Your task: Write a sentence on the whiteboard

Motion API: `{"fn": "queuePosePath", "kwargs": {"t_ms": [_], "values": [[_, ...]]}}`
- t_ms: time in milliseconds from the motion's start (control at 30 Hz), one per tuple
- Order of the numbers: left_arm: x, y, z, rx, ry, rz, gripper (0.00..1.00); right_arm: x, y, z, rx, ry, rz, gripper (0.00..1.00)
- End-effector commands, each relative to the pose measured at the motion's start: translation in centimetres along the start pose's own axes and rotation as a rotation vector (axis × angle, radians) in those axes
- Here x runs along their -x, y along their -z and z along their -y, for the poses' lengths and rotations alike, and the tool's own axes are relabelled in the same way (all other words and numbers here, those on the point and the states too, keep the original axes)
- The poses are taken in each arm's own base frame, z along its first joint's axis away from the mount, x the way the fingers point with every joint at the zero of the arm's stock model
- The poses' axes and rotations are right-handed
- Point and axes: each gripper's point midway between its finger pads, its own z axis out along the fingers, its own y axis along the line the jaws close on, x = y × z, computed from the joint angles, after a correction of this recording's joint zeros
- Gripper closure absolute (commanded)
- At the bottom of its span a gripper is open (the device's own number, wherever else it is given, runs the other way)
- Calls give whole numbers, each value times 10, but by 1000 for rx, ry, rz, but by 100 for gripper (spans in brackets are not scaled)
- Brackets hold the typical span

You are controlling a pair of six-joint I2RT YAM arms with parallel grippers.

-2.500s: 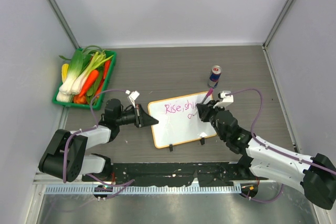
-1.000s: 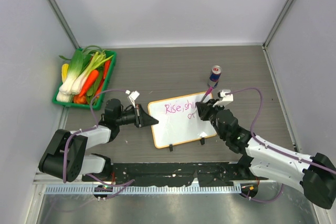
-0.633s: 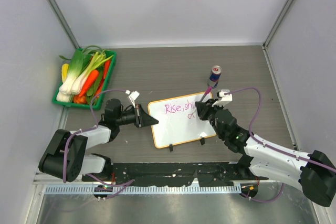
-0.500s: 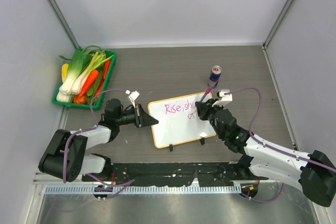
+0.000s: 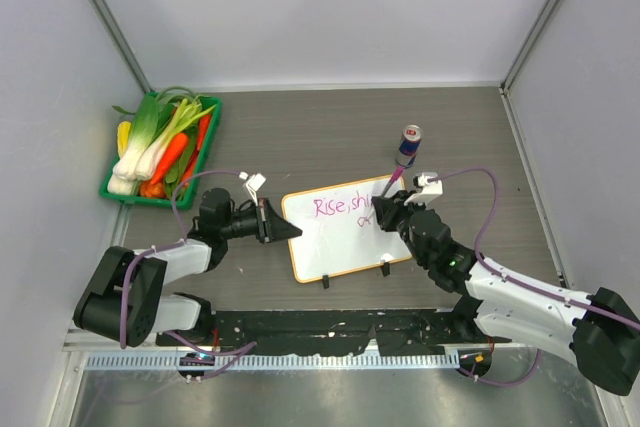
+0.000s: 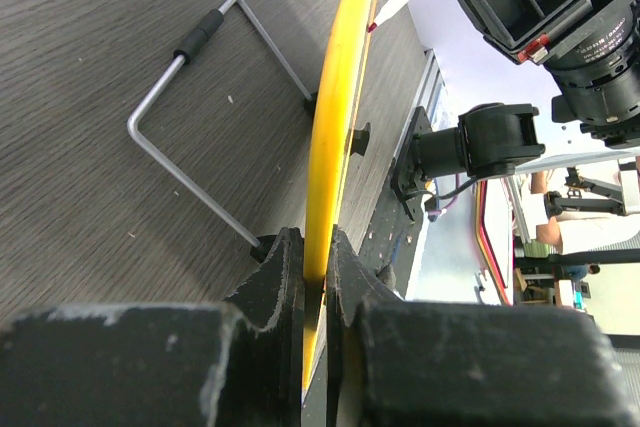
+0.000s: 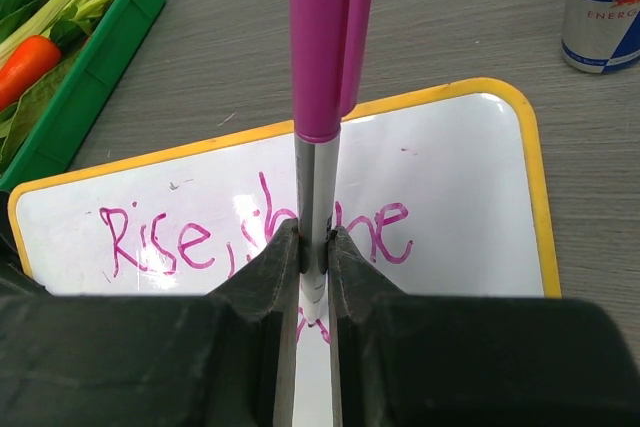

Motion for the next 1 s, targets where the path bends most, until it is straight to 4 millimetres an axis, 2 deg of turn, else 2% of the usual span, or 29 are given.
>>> {"fn": "queuePosePath", "kwargs": {"t_ms": [0,833,967], "values": [[0,0,-25,109,-7,24,100,-11,3,7,-15,2,-33,99],[0,0,-25,108,-9,23,100,-22,5,9,-4,21,-73,99],[0,0,-25,109,-9,24,100,-17,5,9,-11,7,-53,99]]}}
